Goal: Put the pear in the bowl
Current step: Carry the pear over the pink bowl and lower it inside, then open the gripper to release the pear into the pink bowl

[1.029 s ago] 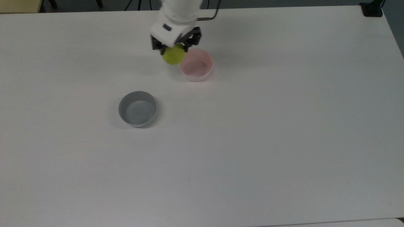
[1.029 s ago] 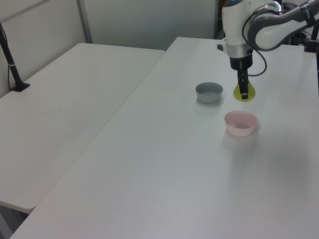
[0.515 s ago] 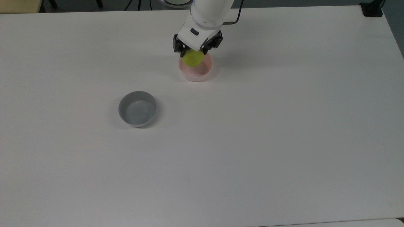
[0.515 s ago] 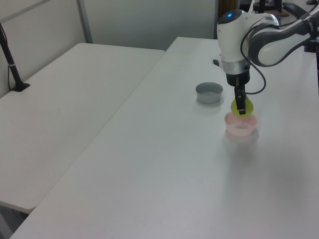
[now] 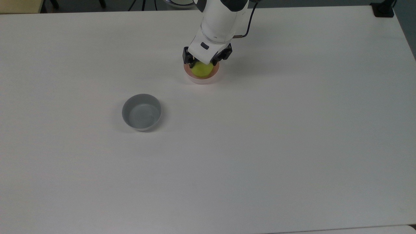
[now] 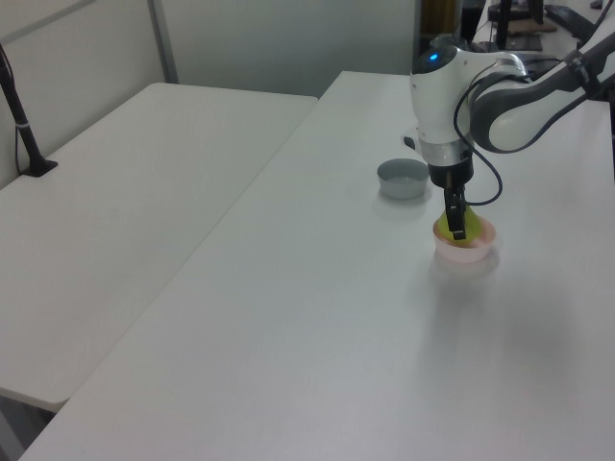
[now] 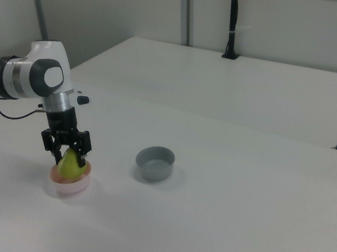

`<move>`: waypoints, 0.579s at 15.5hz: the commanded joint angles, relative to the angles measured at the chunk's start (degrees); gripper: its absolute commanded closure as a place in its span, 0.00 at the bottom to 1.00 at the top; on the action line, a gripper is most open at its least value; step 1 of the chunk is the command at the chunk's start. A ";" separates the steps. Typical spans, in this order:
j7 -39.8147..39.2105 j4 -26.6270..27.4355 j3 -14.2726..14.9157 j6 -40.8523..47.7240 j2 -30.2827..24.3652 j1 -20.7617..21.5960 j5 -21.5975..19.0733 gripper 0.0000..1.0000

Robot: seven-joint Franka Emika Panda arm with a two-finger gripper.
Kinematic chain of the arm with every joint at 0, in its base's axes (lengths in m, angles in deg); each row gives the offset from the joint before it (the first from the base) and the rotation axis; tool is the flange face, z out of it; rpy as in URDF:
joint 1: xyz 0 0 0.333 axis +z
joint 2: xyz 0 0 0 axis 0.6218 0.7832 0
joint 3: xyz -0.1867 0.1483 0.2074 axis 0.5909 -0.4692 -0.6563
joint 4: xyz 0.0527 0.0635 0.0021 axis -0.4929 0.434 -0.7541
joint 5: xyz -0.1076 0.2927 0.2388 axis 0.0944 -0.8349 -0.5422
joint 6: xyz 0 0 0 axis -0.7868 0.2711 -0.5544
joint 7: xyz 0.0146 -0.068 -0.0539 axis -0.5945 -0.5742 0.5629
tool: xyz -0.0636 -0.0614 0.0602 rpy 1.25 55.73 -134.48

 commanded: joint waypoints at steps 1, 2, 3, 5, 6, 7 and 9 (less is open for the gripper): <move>0.92 1.02 0.75 -0.77 -1.05 1.05 -0.63 0.00; 0.92 0.93 0.75 -0.42 -1.23 0.97 -0.63 0.00; 1.00 0.93 0.75 -0.25 -1.49 0.97 -0.63 0.00; 1.00 0.67 0.75 1.07 -1.93 0.97 -0.63 0.00; 1.00 0.49 0.75 1.60 -2.19 0.88 -0.63 0.00; 1.00 0.14 0.75 2.38 -3.06 0.62 -0.63 0.00; 1.00 -0.47 0.75 3.53 -4.47 0.44 -0.63 0.00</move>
